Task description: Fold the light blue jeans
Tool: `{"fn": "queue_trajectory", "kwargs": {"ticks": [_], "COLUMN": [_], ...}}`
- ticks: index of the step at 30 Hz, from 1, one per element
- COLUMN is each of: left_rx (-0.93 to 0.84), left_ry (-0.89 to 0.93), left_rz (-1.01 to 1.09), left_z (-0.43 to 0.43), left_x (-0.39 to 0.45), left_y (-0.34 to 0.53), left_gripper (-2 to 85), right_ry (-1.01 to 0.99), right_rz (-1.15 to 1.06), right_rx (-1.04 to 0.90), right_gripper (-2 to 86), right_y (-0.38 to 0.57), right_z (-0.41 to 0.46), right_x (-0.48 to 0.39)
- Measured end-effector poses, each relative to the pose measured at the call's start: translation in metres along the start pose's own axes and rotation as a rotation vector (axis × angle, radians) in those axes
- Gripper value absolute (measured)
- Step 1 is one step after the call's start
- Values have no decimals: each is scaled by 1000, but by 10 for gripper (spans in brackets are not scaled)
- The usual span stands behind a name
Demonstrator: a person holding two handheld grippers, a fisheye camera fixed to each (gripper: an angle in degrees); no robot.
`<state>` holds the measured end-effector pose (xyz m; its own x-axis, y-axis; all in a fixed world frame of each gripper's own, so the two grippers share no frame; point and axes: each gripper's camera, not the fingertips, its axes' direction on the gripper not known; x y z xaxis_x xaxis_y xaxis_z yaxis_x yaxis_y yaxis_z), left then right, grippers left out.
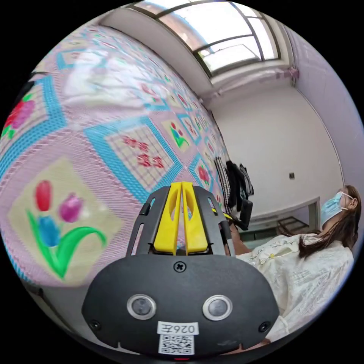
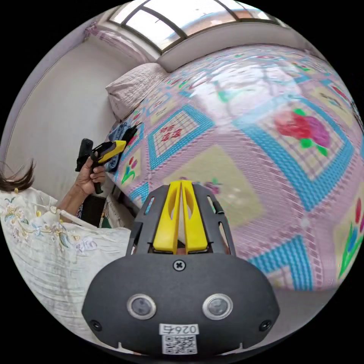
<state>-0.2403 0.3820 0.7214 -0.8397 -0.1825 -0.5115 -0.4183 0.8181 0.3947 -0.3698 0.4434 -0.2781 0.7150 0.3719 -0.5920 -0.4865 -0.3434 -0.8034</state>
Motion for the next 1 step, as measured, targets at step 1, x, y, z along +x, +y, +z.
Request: {"fn": "queue_trajectory", "kwargs": {"ticks": [1], "left_rx": [-71], "left_ry": [15], "left_rz": [41], "left_z": [22], "left_x": [17], "left_y": [-11], "left_gripper": [-10], "right_ry": [28], "right_rz": [17], "right_rx": [37], "right_gripper": [-9], "right_y": [14], "right_z": [-25], "right_x": [16]}}
